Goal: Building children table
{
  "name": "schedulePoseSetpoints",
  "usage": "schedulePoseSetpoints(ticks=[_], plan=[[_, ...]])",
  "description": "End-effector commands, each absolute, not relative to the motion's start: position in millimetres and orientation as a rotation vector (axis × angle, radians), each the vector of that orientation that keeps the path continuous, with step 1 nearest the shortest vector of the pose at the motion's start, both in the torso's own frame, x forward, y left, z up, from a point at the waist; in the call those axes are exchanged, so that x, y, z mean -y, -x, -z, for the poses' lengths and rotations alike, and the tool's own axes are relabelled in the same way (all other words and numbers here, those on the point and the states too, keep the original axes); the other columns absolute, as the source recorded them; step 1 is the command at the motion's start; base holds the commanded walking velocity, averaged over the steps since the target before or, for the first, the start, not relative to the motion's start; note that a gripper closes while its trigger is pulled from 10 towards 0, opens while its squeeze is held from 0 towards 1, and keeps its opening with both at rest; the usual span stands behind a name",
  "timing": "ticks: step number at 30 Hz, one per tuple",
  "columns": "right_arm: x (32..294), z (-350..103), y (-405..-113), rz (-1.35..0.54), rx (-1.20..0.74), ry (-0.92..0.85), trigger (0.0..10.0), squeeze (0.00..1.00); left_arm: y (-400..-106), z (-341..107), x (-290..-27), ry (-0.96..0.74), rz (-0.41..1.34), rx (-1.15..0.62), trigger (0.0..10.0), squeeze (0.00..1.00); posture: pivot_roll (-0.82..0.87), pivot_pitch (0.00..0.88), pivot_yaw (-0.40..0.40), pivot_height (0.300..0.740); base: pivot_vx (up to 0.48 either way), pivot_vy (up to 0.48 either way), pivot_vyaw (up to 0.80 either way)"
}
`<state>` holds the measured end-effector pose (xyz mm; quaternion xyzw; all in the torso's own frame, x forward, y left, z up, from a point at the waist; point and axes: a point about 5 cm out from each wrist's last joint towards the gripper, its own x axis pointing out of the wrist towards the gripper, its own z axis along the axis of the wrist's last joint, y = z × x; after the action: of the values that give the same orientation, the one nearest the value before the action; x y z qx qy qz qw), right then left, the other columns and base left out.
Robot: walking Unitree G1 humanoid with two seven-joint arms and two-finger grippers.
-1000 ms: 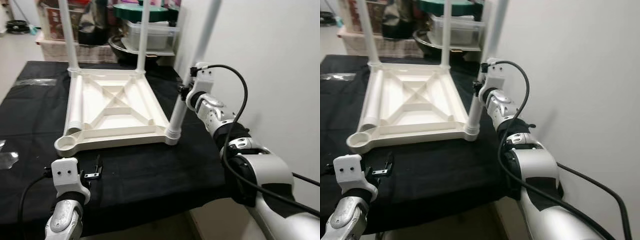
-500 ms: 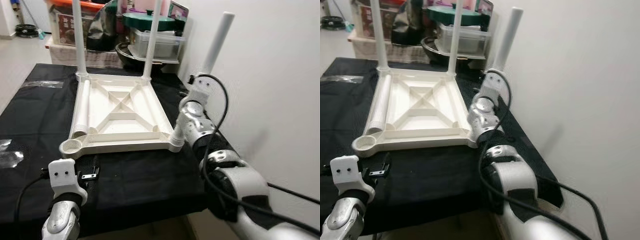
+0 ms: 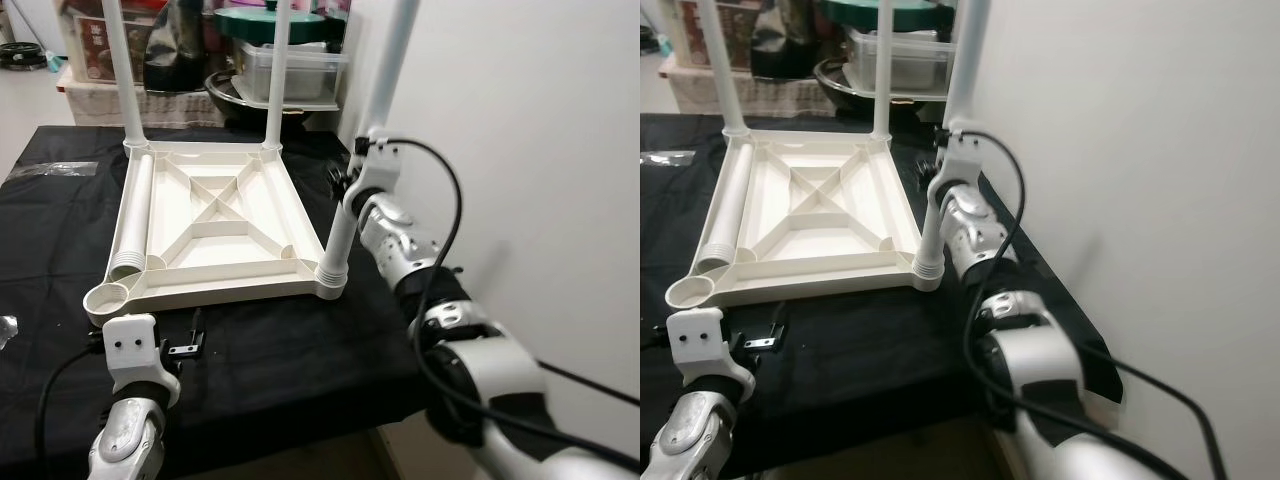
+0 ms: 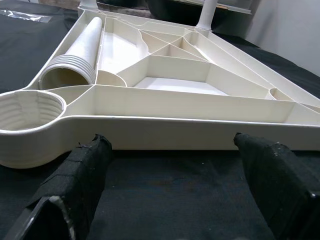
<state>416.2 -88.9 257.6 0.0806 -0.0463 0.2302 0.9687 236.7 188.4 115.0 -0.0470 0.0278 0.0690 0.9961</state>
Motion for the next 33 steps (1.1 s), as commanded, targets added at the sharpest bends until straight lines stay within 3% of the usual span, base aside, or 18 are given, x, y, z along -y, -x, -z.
schedulePoseSetpoints(ticks=[1,3,4,5,6,8,9,16,18,19,21,23,24,25,28,31,32,33], plan=[[86.0,-239.8,-410.0,-0.647,0.059,-0.143,10.0,0.00,-236.5,-110.8,-184.5,0.109,-0.123,-0.078,10.0,0.00,0.11,0.000,-0.152,0.740,0.000,0.000,0.00],[87.5,-232.4,-406.7,-0.712,0.035,-0.140,10.0,0.00,-236.5,-110.7,-184.4,0.109,-0.122,-0.078,10.0,0.00,0.11,0.000,-0.152,0.740,0.000,0.000,0.00],[88.5,-224.2,-403.4,-0.772,0.007,-0.117,5.8,0.00,-236.7,-110.4,-184.2,0.107,-0.120,-0.080,10.0,0.00,0.11,0.000,-0.152,0.740,0.000,0.000,0.00],[89.2,-219.2,-401.6,-0.807,-0.014,-0.103,5.8,0.00,-236.8,-110.1,-184.2,0.106,-0.119,-0.081,10.0,0.00,0.12,0.000,-0.155,0.740,0.000,0.000,0.00],[89.4,-212.1,-399.5,-0.846,-0.045,-0.076,4.4,0.00,-237.0,-109.6,-184.2,0.105,-0.117,-0.084,10.0,0.00,0.12,0.000,-0.155,0.740,0.000,0.000,0.00],[89.5,-207.8,-398.2,-0.869,-0.064,-0.058,4.4,0.00,-237.1,-109.4,-184.2,0.104,-0.115,-0.085,10.0,0.00,0.12,0.000,-0.155,0.740,0.000,0.000,0.00],[90.7,-203.0,-397.5,-0.889,-0.086,-0.038,0.0,0.00,-237.2,-109.3,-184.2,0.102,-0.114,-0.086,10.0,0.00,0.12,0.000,-0.155,0.740,0.000,0.000,0.00],[95.7,-197.6,-401.3,-0.810,-0.131,-0.008,0.0,0.00,-237.1,-109.4,-184.1,0.100,-0.113,-0.085,10.0,0.00,0.14,0.000,-0.167,0.740,0.000,0.000,0.00],[101.1,-194.6,-406.3,-0.673,-0.174,-0.002,0.0,0.00,-236.9,-109.4,-184.1,0.099,-0.114,-0.085,10.0,0.00,0.14,0.000,-0.169,0.740,0.000,0.000,0.00],[111.5,-192.0,-411.8,-0.469,-0.205,-0.003,0.0,0.00,-236.5,-109.4,-183.8,0.099,-0.114,-0.085,10.0,0.00,0.14,0.000,-0.168,0.740,0.000,0.000,0.00],[111.5,-192.0,-411.8,-0.469,-0.205,-0.003,0.0,0.00,-236.5,-109.4,-183.8,0.099,-0.114,-0.085,10.0,0.00,0.14,0.000,-0.168,0.740,0.000,0.000,0.00],[146.0,-181.3,-414.5,0.055,-0.246,-0.113,0.0,0.00,-235.6,-109.1,-183.4,0.100,-0.111,-0.086,10.0,0.00,0.13,0.000,-0.165,0.740,0.000,0.000,0.00],[146.0,-181.3,-414.5,0.055,-0.246,-0.113,0.0,0.00,-235.6,-109.1,-183.4,0.100,-0.111,-0.086,10.0,0.00,0.13,0.000,-0.165,0.740,0.000,0.000,0.00],[155.1,-175.7,-411.8,0.205,-0.258,-0.160,0.0,0.00,-235.0,-108.8,-183.2,0.100,-0.110,-0.088,10.0,0.00,0.13,0.000,-0.164,0.740,0.000,0.000,0.00],[149.6,-170.0,-407.9,0.308,-0.246,-0.186,0.0,0.00,-234.1,-108.5,-183.3,0.101,-0.109,-0.090,10.0,0.00,0.13,0.000,-0.159,0.740,0.000,0.000,0.00],[96.5,-169.8,-399.5,0.167,-0.205,-0.208,0.0,0.00,-234.8,-107.4,-182.4,0.101,-0.103,-0.094,10.0,0.00,0.12,0.000,-0.153,0.740,0.000,0.000,0.00],[85.8,-172.0,-397.7,0.121,-0.198,-0.209,10.0,0.00,-235.2,-107.1,-182.1,0.101,-0.102,-0.095,10.0,0.00,0.12,0.000,-0.154,0.740,0.000,0.000,0.00],[77.6,-174.6,-397.6,0.060,-0.200,-0.194,10.0,0.00,-235.4,-107.0,-182.0,0.101,-0.102,-0.095,10.0,0.00,0.12,0.000,-0.154,0.740,0.000,0.000,0.00]])
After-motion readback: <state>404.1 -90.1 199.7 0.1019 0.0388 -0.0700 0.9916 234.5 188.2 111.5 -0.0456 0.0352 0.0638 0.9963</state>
